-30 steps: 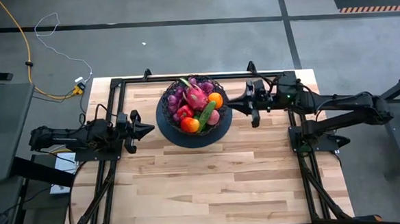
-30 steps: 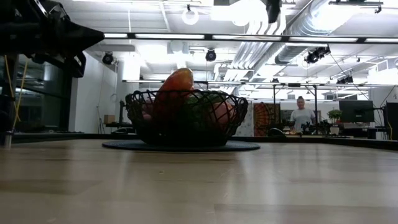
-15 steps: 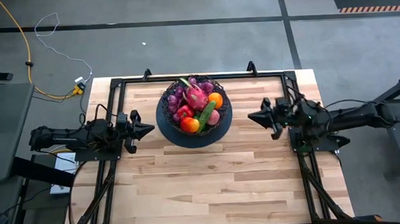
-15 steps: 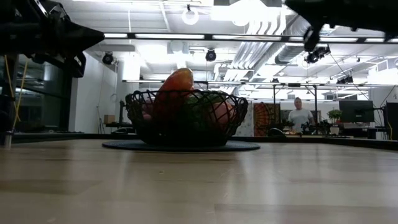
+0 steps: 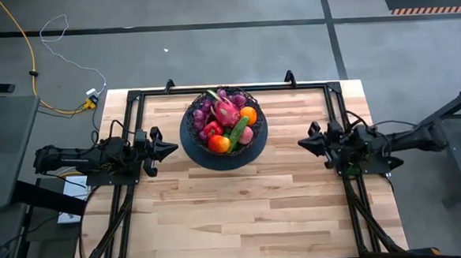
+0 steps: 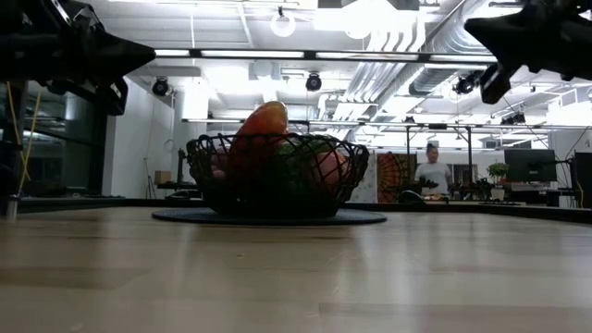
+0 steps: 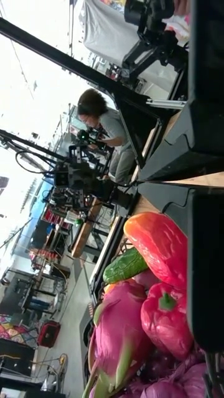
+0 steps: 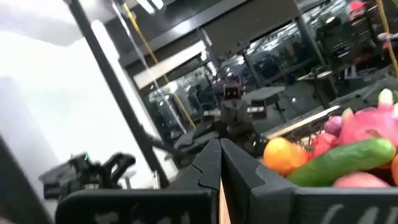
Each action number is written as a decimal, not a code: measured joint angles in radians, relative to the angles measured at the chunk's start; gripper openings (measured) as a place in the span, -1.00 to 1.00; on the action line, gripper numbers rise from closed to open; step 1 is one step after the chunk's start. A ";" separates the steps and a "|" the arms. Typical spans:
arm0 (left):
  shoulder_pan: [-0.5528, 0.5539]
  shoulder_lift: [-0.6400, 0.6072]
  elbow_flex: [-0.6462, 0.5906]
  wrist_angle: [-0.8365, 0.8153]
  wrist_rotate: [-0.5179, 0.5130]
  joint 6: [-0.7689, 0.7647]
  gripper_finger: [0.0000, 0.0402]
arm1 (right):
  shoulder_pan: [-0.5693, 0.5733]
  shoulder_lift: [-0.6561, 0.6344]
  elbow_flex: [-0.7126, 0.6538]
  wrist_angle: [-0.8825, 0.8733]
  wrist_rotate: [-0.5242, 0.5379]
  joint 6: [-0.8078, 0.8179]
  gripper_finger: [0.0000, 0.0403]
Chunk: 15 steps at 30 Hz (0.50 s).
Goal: Build produce basket
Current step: Return to Home Position
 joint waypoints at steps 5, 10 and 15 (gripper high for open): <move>0.000 0.000 0.000 0.000 0.000 0.000 -0.97 | 0.000 -0.134 0.002 -0.264 -0.012 -0.037 -1.00; 0.000 0.000 0.000 0.000 0.000 0.000 -0.97 | 0.000 -0.242 0.002 -0.518 0.009 -0.019 -1.00; 0.000 0.000 0.000 -0.002 0.000 0.000 -0.97 | 0.000 -0.238 0.002 -0.521 0.008 -0.100 -1.00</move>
